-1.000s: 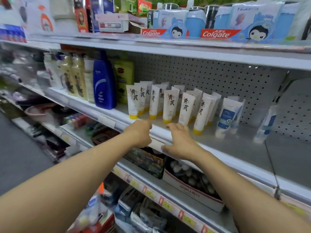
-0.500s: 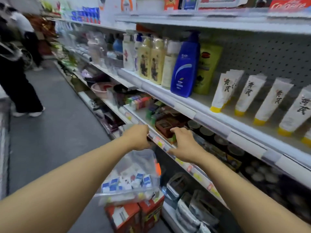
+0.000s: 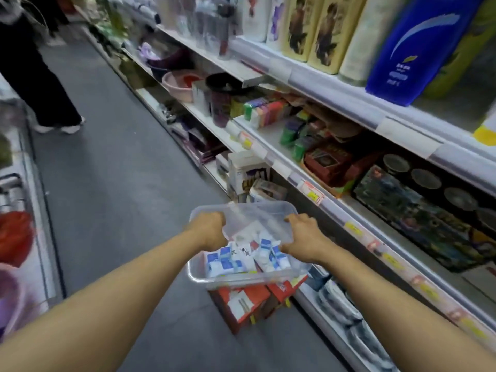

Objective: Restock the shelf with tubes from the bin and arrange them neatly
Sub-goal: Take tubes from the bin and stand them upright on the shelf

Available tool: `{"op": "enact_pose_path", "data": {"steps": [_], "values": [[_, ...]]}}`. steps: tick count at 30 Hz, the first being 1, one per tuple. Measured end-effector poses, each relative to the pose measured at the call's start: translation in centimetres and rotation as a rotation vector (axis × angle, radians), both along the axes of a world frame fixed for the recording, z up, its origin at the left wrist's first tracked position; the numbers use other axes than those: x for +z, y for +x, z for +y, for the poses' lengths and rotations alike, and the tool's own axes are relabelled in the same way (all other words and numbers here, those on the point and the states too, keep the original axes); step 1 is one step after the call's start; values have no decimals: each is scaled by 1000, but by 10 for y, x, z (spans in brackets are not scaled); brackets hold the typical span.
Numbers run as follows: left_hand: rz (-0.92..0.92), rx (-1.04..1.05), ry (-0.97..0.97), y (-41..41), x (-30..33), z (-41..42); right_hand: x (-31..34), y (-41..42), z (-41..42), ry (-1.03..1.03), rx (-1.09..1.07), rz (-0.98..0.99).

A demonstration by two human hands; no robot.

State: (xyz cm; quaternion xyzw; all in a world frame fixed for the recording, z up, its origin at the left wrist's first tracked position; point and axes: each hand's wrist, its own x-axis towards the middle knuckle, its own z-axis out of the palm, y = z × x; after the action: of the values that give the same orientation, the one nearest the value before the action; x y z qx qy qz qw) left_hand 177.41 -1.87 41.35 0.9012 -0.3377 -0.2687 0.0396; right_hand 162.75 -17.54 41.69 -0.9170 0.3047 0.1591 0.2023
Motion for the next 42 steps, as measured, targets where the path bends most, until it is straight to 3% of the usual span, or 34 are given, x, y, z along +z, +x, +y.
{"op": "enact_pose_path", "data": {"steps": [22, 32, 42], "values": [[282, 199, 183, 54, -226, -42, -230, 78, -86, 236, -184, 124], [311, 360, 253, 63, -290, -48, -329, 120, -92, 315, -358, 152], [389, 638, 186, 57, -324, -52, -369, 138, -85, 314, -565, 229]]}}
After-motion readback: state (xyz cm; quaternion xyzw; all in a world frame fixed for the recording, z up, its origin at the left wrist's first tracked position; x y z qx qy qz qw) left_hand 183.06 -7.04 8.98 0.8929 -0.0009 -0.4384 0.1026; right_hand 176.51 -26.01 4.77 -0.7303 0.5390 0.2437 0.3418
